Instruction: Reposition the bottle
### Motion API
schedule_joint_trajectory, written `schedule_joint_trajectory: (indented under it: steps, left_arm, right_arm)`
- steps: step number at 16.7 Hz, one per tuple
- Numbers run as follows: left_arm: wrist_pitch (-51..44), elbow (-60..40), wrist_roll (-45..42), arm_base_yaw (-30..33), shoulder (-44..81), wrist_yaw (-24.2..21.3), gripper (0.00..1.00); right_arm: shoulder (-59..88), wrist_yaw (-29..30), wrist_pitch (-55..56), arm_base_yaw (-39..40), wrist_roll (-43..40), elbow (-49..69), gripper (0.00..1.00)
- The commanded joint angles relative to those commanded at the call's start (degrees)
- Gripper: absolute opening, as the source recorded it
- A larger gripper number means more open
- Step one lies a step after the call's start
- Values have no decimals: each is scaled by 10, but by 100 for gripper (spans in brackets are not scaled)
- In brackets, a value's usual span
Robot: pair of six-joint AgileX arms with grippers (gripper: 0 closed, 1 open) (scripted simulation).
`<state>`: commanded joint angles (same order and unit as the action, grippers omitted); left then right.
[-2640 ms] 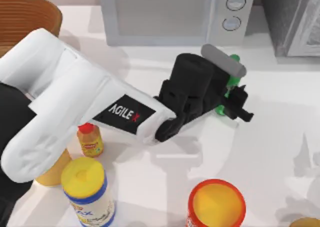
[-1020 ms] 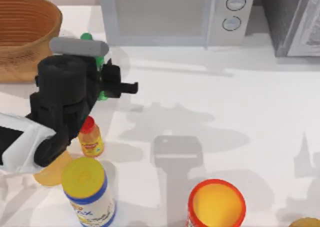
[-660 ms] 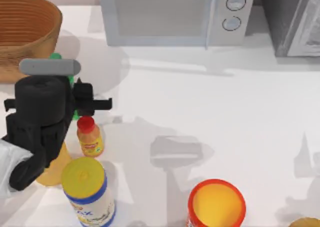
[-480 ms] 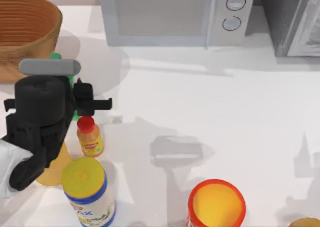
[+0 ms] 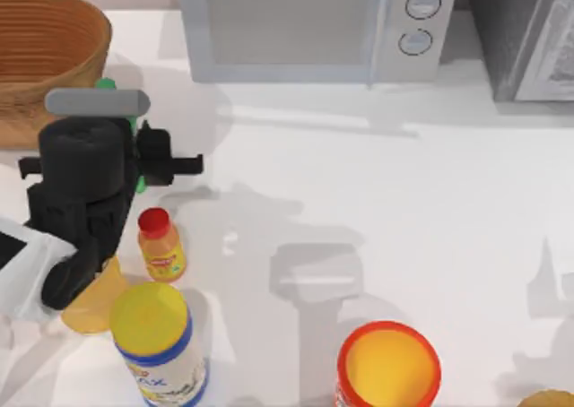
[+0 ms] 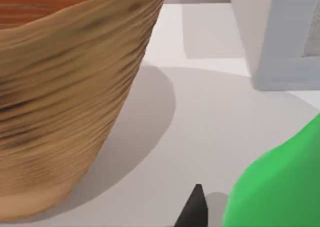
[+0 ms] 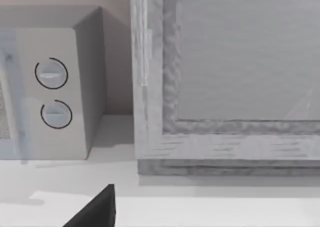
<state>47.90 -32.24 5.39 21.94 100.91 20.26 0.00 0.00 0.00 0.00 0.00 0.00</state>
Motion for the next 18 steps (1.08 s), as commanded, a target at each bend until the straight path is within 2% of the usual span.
schedule_joint_trajectory:
  steps: [5,10,18]
  left_arm:
    - [57,-11,5,-8,82,-18,0]
    - [60,-9,5,-7,89,-19,0]
    - [60,-9,5,-7,89,-19,60]
  right_arm:
    - [0,0,0,0,0,0,100]
    - [0,0,0,0,0,0,100]
    - [0,0,0,0,0,0,100]
